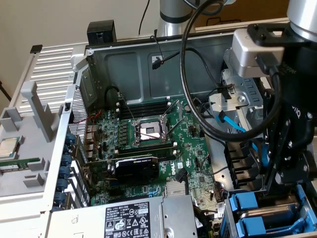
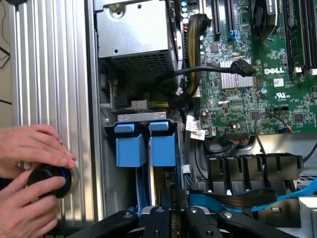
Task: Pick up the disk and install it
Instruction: 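Insert the second disk wire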
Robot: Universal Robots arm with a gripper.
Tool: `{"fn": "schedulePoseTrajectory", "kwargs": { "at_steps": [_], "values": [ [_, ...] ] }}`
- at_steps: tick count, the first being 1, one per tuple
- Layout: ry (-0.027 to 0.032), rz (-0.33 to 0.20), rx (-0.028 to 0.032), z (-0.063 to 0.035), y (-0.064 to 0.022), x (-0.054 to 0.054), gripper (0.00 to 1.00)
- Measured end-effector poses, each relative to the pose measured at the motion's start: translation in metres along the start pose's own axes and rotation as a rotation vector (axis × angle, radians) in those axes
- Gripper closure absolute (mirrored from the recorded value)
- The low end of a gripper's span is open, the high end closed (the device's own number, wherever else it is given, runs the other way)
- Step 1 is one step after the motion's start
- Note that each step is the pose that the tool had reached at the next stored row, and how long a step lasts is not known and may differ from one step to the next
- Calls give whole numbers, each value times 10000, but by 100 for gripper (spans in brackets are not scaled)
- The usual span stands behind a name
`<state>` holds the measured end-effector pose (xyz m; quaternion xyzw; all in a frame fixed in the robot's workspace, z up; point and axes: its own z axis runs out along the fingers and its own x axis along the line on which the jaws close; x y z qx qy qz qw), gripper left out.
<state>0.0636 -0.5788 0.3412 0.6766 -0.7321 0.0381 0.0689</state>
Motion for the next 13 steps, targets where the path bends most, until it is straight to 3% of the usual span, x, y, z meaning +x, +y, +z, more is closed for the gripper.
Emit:
{"fn": "schedulePoseTrajectory", "kwargs": {
  "at_steps": [13],
  "values": [
    [-15, -1, 16, 0, 2, -3, 83]
  ]
}}
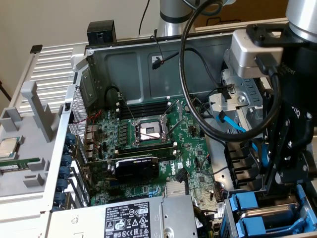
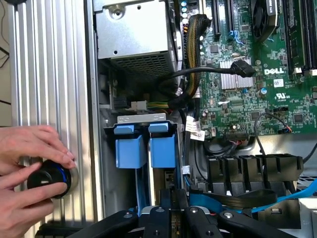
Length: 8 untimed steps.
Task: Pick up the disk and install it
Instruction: 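Insert the second disk wire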
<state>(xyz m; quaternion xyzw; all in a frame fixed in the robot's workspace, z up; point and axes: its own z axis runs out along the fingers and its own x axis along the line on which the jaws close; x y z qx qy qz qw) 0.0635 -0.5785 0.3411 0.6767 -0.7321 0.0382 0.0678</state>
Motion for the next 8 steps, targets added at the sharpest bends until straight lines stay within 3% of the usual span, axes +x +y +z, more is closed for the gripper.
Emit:
{"fn": "schedulePoseTrajectory", "kwargs": {
  "at_steps": [8],
  "values": [
    [3, 2, -1, 1, -17, -10, 83]
  ]
}}
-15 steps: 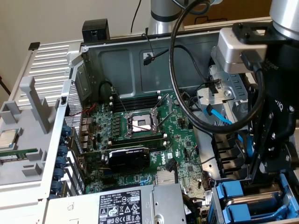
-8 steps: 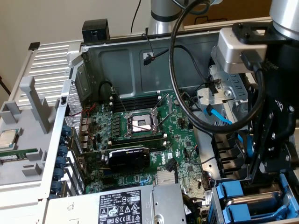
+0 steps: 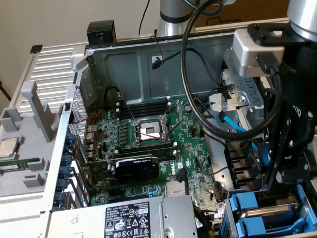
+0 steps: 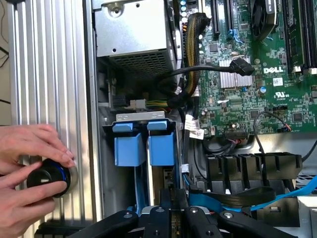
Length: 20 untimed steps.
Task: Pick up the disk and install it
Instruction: 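Insert the second disk wire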
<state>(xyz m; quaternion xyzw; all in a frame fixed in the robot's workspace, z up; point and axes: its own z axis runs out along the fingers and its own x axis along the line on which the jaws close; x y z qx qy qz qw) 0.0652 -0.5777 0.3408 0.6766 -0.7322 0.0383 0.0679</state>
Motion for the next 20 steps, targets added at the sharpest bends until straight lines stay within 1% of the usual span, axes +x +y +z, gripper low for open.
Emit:
{"fn": "schedulePoseTrajectory", "kwargs": {
  "at_steps": [6, 20],
  "values": [
    [-3, 0, 0, 26, -3, -6, 83],
    [-4, -1, 0, 27, -10, -7, 83]
  ]
}}
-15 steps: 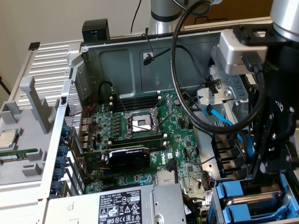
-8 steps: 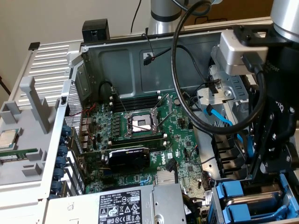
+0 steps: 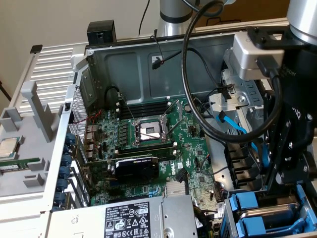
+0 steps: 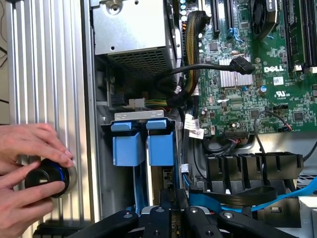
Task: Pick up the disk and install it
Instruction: 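Insert the second disk wire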
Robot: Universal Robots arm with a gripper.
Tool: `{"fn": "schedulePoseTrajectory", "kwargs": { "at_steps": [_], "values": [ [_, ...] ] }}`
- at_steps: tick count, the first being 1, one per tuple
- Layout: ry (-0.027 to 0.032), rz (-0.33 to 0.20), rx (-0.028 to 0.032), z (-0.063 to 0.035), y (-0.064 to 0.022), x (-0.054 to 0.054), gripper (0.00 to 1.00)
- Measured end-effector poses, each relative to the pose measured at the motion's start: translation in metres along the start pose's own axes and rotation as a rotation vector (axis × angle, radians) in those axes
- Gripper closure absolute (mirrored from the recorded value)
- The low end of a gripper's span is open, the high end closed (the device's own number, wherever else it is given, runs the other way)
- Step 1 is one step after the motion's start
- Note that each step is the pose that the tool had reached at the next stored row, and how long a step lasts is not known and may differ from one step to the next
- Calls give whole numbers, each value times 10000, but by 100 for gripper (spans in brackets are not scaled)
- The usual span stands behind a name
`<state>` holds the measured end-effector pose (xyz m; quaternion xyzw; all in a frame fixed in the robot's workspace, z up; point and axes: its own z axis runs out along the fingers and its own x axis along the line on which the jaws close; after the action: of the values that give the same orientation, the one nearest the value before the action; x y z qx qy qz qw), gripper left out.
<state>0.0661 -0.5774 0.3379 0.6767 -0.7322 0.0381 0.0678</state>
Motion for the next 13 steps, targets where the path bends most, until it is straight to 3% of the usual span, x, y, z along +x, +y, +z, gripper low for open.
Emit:
{"fn": "schedulePoseTrajectory", "kwargs": {
  "at_steps": [13],
  "values": [
    [-2, 1, -1, 5, -6, -1, 83]
  ]
}}
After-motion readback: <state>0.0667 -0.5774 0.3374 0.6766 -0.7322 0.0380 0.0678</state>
